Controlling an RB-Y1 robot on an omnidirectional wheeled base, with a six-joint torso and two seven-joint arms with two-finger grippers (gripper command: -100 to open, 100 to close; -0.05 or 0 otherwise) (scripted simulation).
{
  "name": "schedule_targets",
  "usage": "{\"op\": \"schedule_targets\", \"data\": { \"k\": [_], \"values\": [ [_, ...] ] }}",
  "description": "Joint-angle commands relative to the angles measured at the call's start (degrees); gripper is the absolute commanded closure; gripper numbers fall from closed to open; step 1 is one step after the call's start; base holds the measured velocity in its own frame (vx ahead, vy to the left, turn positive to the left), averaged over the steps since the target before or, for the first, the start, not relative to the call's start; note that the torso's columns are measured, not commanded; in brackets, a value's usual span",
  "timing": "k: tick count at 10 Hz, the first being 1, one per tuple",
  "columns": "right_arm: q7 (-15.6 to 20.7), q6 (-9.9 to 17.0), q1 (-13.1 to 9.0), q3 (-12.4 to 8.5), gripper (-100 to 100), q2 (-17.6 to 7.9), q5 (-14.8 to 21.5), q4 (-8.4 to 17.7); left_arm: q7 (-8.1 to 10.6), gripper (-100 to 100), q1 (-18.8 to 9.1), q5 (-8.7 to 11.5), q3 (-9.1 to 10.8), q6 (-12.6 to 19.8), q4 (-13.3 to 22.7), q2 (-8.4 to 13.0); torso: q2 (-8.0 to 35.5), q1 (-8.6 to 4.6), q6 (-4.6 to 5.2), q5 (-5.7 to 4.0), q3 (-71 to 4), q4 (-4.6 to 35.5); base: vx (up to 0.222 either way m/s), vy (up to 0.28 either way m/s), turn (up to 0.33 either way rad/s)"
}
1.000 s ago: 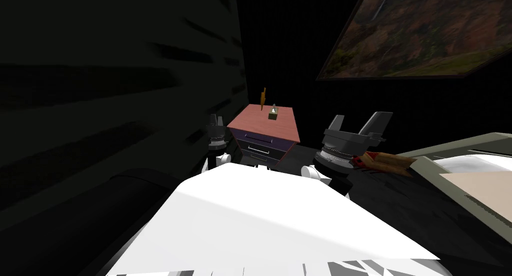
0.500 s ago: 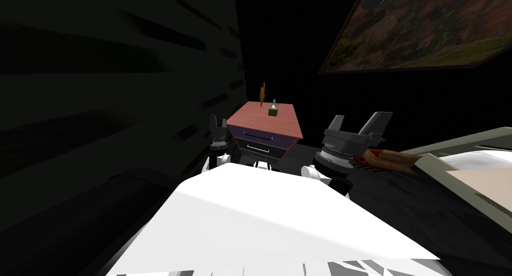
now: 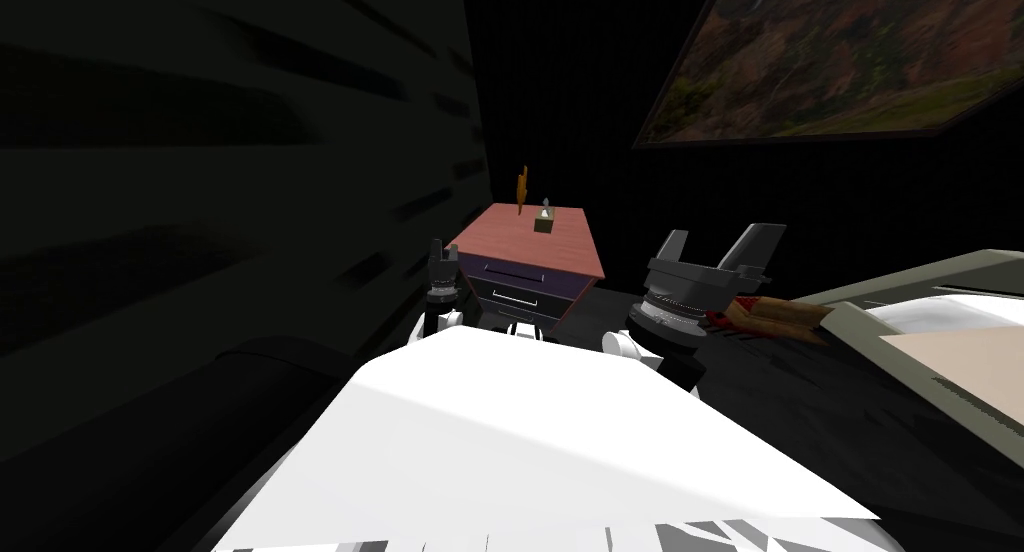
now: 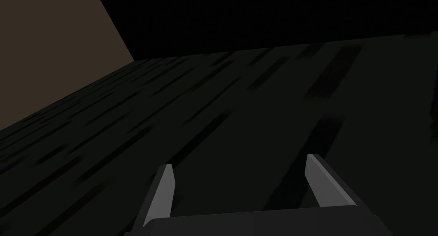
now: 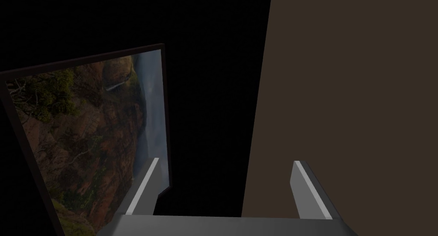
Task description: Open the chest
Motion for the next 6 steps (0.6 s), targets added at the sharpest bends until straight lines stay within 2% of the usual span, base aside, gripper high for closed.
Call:
{"op": "schedule_targets", "data": {
  "k": [1, 4, 5, 6],
  "values": [
    [0.0, 0.0, 0.0, 0.0, 0, 0.0, 0.0, 0.0, -0.7, -100, -0.4, -0.3, -0.33, -3.6, 4.4, 0.8, 0.0, 0.0, 0.0, 0.0, 0.0, 0.0, 0.027, 0.002, -0.052],
    [0.0, 0.0, 0.0, 0.0, 0, 0.0, 0.0, 0.0, -1.64, -100, -1.4, -0.8, -0.74, -8.0, 9.9, 1.5, 0.0, 0.0, 0.0, 0.0, 0.0, 0.0, 0.027, 0.004, -0.052],
    [0.0, 0.0, 0.0, 0.0, 0, 0.0, 0.0, 0.0, -1.64, -100, -1.4, -0.8, -0.74, -8.0, 10.8, 1.5, 0.0, 0.0, 0.0, 0.0, 0.0, 0.0, 0.017, 0.002, -0.014],
    [0.0, 0.0, 0.0, 0.0, 0, 0.0, 0.0, 0.0, -1.97, -100, -1.7, -0.9, -0.89, -9.6, 12.9, 1.7, 0.0, -0.01, 0.0, 0.0, 0.0, 0.0, 0.013, 0.001, -0.032]
  ]
}}
